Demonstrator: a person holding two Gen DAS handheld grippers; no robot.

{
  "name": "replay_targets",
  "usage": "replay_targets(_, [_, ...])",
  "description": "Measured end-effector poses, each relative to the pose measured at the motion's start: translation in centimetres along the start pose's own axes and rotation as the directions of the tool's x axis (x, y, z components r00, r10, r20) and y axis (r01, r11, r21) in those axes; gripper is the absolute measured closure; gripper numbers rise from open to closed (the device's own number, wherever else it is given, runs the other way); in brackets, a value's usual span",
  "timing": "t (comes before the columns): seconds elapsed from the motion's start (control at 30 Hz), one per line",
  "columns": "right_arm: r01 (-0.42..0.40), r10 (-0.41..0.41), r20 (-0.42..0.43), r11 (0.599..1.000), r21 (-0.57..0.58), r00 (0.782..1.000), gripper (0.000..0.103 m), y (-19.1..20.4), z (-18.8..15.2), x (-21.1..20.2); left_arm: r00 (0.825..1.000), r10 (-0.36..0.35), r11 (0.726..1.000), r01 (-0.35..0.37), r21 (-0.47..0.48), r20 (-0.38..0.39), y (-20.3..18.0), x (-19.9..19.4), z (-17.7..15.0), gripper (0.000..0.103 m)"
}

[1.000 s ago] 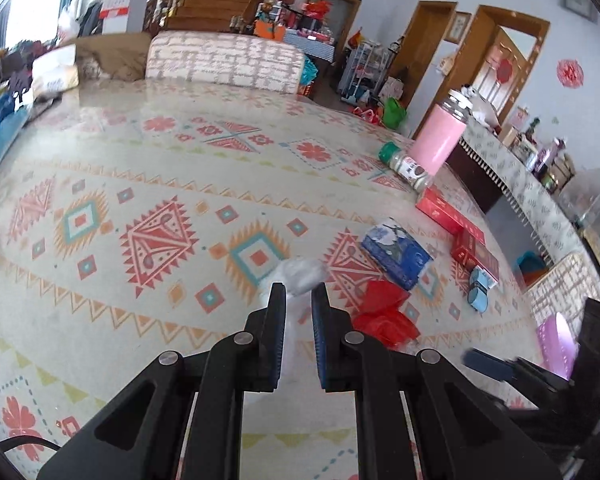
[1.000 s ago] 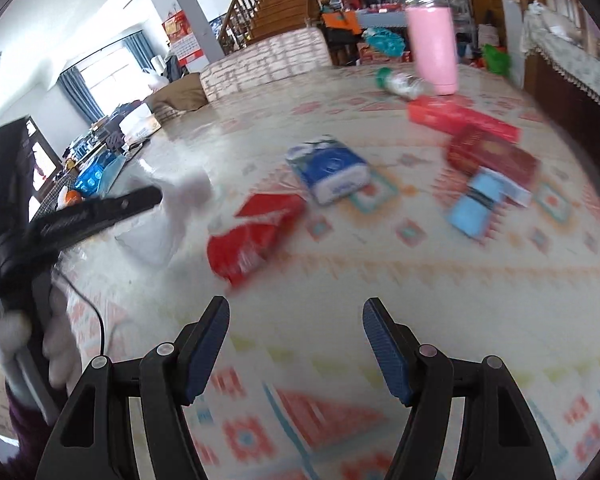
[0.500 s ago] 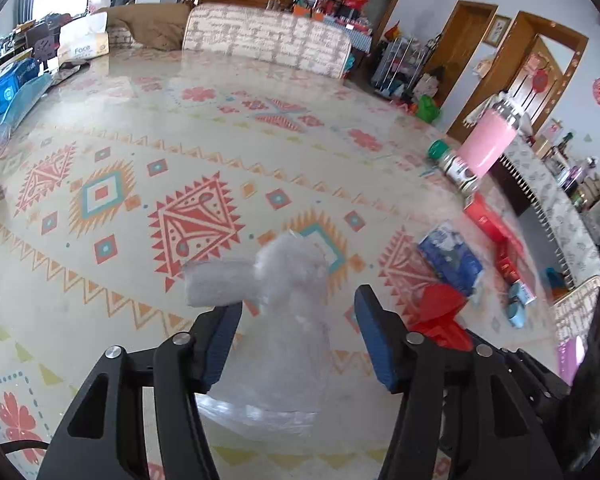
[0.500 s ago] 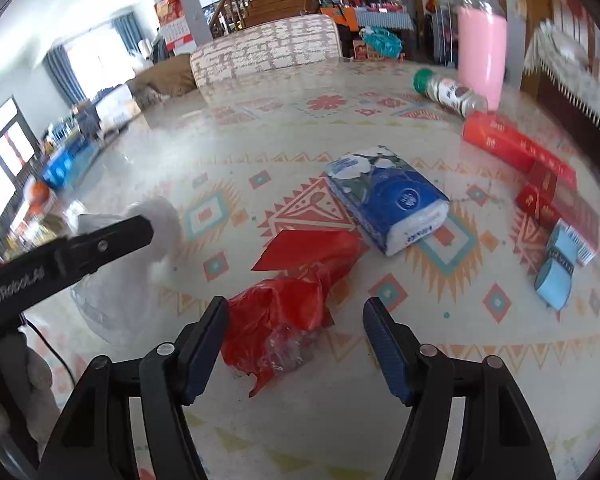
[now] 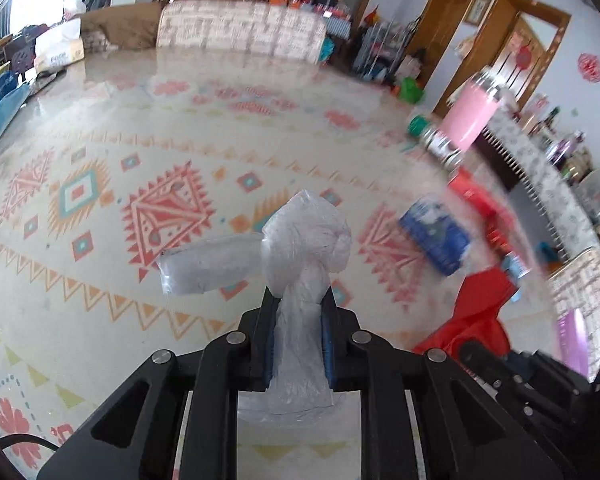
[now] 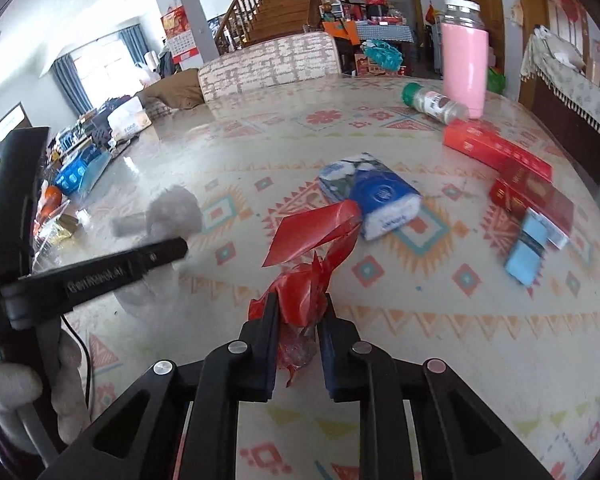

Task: Collect trash
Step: 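Carry both plastic bags over the pink basket and open both tools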

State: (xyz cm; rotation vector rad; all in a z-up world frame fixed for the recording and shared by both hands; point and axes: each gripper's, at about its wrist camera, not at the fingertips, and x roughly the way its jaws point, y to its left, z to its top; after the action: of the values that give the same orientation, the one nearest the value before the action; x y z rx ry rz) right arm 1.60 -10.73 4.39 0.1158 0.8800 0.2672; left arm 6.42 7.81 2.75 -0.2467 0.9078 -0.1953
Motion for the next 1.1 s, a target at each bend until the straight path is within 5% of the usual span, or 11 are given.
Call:
replay_targets(0.3, [0.021, -0.025, 0.082, 0.999, 0.048, 0.996, 0.084, -2.6, -1.8, -5.8, 1.0, -0.001, 1.0, 0.001, 0.019, 0.027, -1.1, -0.6, -0.1, 0.085])
replay_targets(0.63, [0.079, -0.088, 0.164, 0.995, 0.062, 0.983, 0.084, -5.5, -5.5, -12.9, 0.998, -0.011, 0.989, 0.001, 0.15, 0.069, -6.6, -2.6, -1.8, 0.085])
replay_targets(1.1, [0.105, -0.139, 0.245, 0.983, 0.149, 0.959, 0.084, -10.8, -9.0, -19.8, 0.995, 0.0, 0.925, -0.039, 0.377, 0.101, -17.9, -7.0, -6.9, 0.085])
